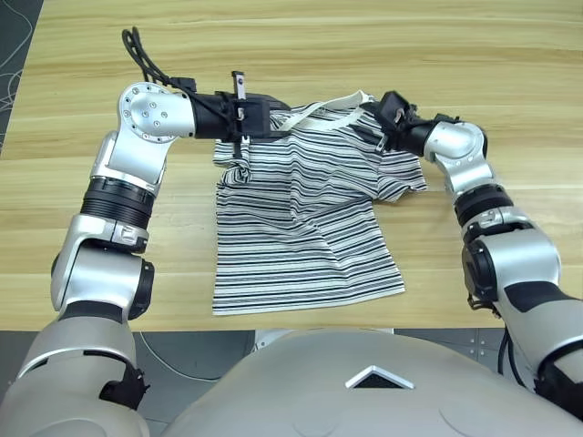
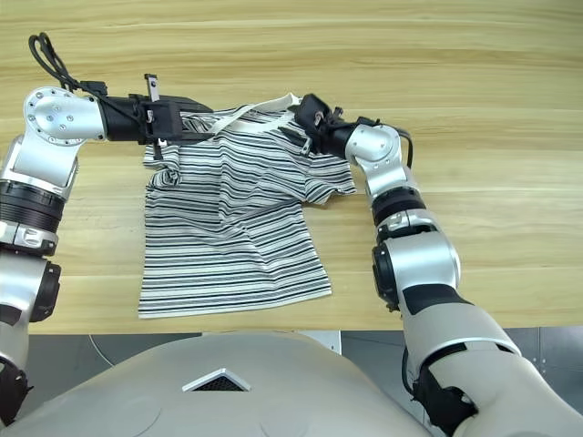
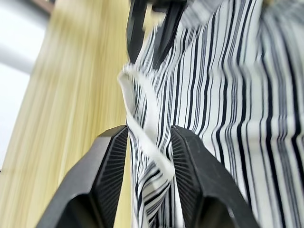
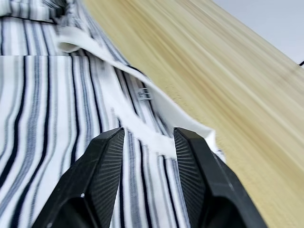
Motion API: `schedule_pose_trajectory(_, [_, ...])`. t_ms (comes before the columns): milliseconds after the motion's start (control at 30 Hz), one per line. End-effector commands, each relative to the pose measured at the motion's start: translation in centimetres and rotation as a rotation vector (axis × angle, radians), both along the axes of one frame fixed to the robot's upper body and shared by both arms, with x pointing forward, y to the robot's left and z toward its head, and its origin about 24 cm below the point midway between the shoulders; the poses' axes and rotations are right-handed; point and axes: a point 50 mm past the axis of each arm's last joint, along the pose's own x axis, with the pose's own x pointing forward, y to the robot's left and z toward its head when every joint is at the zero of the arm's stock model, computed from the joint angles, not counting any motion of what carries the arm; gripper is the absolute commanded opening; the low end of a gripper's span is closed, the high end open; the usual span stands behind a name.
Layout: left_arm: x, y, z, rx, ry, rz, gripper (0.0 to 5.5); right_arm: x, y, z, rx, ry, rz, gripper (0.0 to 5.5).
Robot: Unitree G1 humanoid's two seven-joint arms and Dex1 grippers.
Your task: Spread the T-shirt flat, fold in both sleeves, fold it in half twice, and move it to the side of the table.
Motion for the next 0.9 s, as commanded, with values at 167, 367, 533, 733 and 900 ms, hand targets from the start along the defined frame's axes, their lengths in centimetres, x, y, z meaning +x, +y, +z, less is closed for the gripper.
schedule_pose_trajectory(167, [2.7,1.4,-0.8,0.092,-0.050,0.150,1.66,-1.7,-0.3,-0.4,-0.009,0.009,0.039,1.91])
schedule_pose_trajectory(367, [3.2,3.0,-3.0,0.175,-0.011,0.337,1.66,-3.3,-1.2,-0.7,-0.061,0.025,0.057,1.91])
schedule_pose_trajectory(533, [2.6,3.9,-5.4,0.225,0.045,0.477,1.66,-4.1,-2.2,-1.0,-0.116,0.049,0.052,1.91])
schedule_pose_trajectory(733, [2.7,5.1,-5.6,0.217,0.032,0.605,1.66,-5.0,-4.1,-2.3,-0.191,0.109,0.019,1.91])
schedule_pose_trajectory(900, [3.8,7.0,-3.7,0.109,-0.050,0.845,1.66,-7.0,-6.8,-5.1,-0.351,0.249,0.043,1.91])
